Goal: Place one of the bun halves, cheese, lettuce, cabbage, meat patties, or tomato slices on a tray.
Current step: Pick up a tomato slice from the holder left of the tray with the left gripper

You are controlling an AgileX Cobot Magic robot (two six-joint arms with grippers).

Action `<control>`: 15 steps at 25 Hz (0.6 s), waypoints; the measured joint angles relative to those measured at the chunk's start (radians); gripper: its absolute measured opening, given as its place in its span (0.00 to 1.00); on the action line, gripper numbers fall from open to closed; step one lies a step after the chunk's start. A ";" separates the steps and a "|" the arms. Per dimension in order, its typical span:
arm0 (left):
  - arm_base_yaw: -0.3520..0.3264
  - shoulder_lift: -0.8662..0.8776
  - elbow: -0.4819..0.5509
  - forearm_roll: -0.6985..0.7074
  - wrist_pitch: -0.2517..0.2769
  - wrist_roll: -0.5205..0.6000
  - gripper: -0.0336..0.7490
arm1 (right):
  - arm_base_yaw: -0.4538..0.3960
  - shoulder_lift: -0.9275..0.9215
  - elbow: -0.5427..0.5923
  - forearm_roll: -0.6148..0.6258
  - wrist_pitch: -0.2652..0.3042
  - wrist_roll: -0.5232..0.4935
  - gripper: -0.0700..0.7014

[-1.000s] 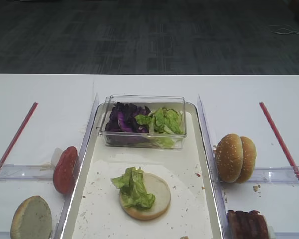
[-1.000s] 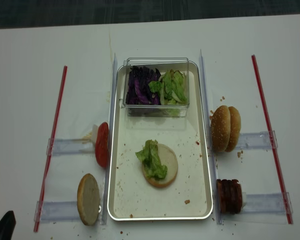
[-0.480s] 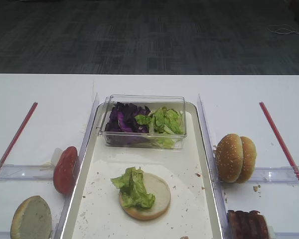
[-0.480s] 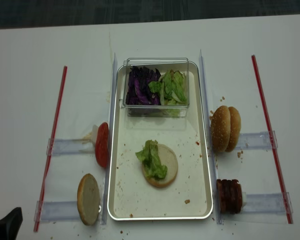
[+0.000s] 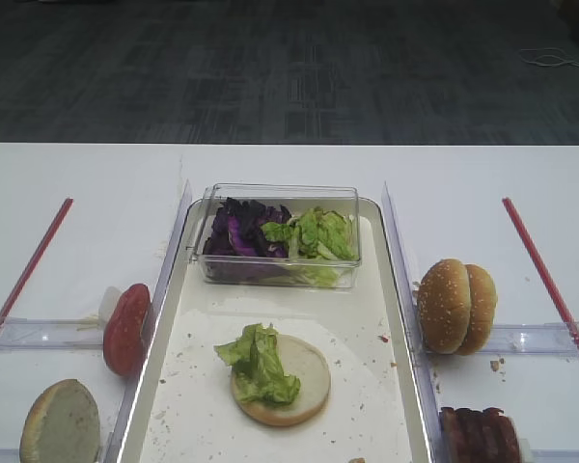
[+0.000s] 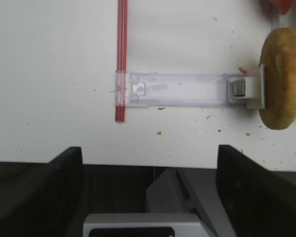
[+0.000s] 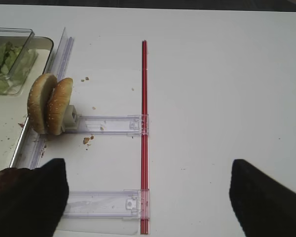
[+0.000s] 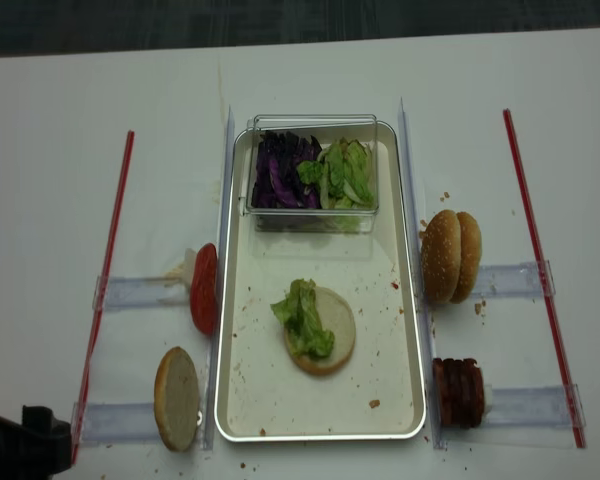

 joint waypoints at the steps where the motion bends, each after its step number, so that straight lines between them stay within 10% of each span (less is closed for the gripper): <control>1: 0.000 0.027 -0.002 0.000 0.000 0.000 0.74 | 0.000 0.000 0.000 0.000 0.000 0.000 0.98; 15: 0.000 0.270 -0.006 0.000 -0.013 0.000 0.74 | 0.000 0.000 0.000 0.000 0.000 0.000 0.98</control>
